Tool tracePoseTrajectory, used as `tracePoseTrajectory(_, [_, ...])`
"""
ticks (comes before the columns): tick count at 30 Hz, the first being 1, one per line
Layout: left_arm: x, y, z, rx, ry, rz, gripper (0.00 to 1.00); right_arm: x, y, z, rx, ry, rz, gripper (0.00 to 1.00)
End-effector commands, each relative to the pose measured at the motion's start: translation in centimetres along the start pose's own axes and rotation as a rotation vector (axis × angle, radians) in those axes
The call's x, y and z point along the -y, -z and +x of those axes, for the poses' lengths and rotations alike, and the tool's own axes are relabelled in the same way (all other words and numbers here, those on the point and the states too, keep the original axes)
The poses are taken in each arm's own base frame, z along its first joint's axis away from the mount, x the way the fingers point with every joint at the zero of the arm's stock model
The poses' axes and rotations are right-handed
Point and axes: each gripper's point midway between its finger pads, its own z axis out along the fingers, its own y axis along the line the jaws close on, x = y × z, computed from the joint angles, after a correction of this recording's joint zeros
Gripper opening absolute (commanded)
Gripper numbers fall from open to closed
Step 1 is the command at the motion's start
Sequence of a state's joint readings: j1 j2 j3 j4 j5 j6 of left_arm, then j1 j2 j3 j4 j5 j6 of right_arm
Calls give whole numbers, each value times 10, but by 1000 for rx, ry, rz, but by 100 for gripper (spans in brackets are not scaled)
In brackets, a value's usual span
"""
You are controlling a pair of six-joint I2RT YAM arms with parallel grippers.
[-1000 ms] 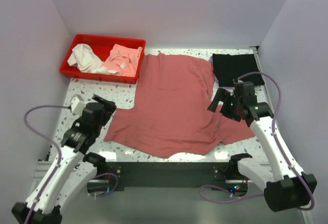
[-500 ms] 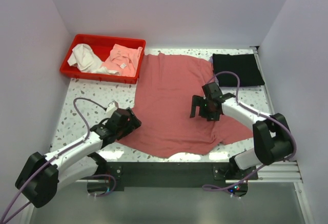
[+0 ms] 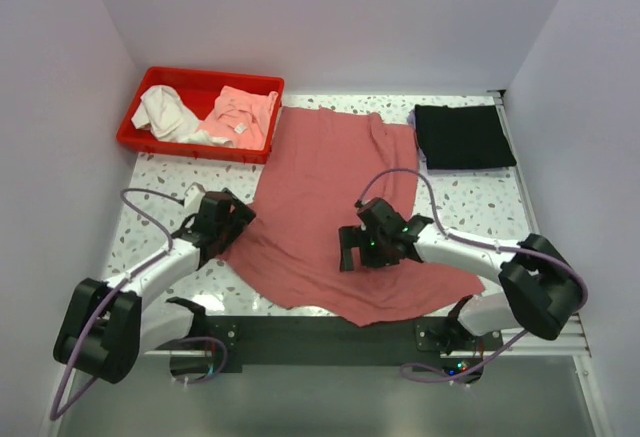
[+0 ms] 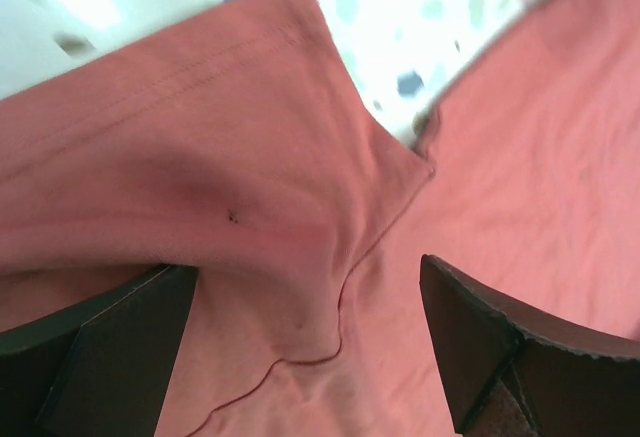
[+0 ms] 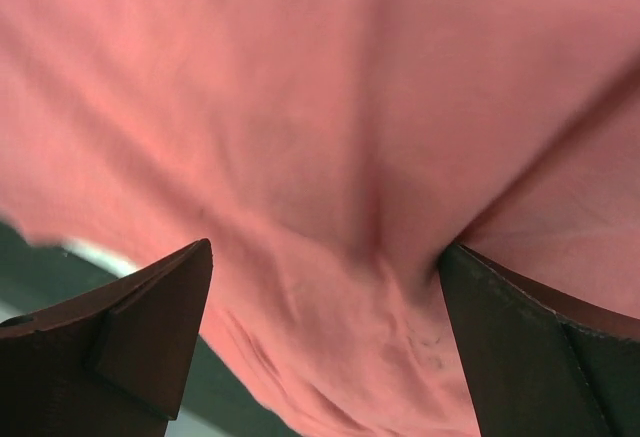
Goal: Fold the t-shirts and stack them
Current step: Fold the tshirt
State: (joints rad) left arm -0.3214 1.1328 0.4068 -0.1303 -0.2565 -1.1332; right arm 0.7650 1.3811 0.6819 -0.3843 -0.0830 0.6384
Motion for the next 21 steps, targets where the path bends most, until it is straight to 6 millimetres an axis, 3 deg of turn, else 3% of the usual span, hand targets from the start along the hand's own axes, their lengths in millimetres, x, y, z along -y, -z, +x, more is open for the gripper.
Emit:
tracePoseTrajectory(1, [-70, -5, -7, 5, -90, -288, 100, -45, -8, 69, -214, 48, -117, 99])
tracePoseTrajectory(3, [-71, -9, -30, 53, -75, -317, 100, -67, -17, 83, -254, 119, -143, 99])
tracePoseTrajectory(4, [-66, -10, -41, 67, -65, -317, 100, -97, -14, 92, -276, 186, -208, 99])
tracePoseTrajectory(7, [-66, -12, -68, 112, -36, -328, 100, -135, -18, 125, -356, 372, -264, 99])
tracePoseTrajectory(8, [-59, -12, -78, 133, -25, -313, 100, -163, -12, 114, -305, 467, -303, 99])
tracePoseTrajectory(10, [-53, -11, -92, 143, -20, -295, 100, -174, -7, 120, -313, 555, -289, 99])
tracePoseTrajectory(11, [-45, -7, -100, 158, -27, -277, 100, -189, 2, 110, -278, 584, -329, 99])
tracePoseTrajectory(13, [-31, 1, -109, 179, -30, -229, 100, -197, 14, 90, -204, 605, -313, 99])
tracePoseTrajectory(17, [-21, 15, -98, 155, -9, -120, 100, -201, 36, 42, -58, 606, -284, 99])
tracePoseTrajectory(20, [-16, 26, -82, 124, -19, -29, 100, -185, 46, -10, 46, 523, -243, 99])
tracePoseTrajectory(21, [-9, 30, -70, 87, -38, 19, 100, -167, 45, -40, 108, 469, -179, 99])
